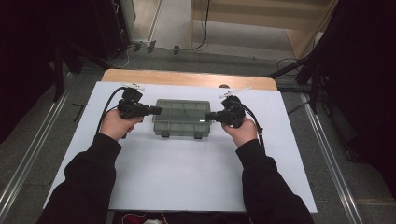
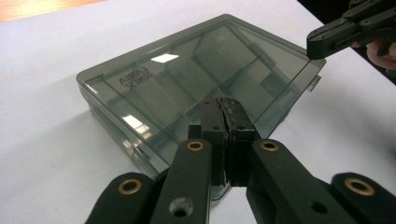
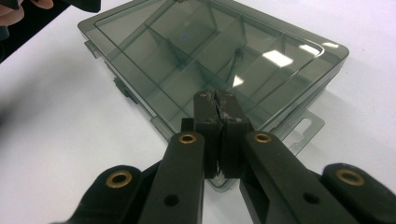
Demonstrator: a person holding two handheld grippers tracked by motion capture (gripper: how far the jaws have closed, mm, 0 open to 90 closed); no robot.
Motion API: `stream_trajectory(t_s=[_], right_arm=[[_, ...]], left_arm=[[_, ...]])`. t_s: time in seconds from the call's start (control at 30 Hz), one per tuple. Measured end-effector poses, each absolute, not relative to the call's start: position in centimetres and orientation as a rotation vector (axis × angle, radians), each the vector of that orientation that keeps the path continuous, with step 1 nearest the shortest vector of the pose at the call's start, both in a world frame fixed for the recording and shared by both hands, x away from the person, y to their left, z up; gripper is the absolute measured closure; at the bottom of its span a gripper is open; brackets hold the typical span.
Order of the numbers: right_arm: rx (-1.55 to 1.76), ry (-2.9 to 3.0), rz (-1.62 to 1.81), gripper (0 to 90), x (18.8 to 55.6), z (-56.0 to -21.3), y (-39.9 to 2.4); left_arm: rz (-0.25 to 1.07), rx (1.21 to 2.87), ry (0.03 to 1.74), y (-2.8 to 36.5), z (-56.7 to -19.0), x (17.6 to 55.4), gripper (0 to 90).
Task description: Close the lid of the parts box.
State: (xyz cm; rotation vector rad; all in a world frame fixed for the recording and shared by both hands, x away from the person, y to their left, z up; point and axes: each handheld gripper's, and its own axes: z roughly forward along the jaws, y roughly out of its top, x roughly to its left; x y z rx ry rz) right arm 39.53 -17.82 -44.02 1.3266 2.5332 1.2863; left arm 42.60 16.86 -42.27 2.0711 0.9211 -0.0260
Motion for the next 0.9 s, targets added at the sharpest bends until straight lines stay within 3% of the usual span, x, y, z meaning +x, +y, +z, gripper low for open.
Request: stream_trajectory(t_s=[0.9], right_arm=[[1.343, 2.561, 1.245, 89.0, 39.5, -45.7, -17.4]], left_arm=[[-0.033, 2.115, 0.909, 16.6, -45.0, 41.7, 88.5]])
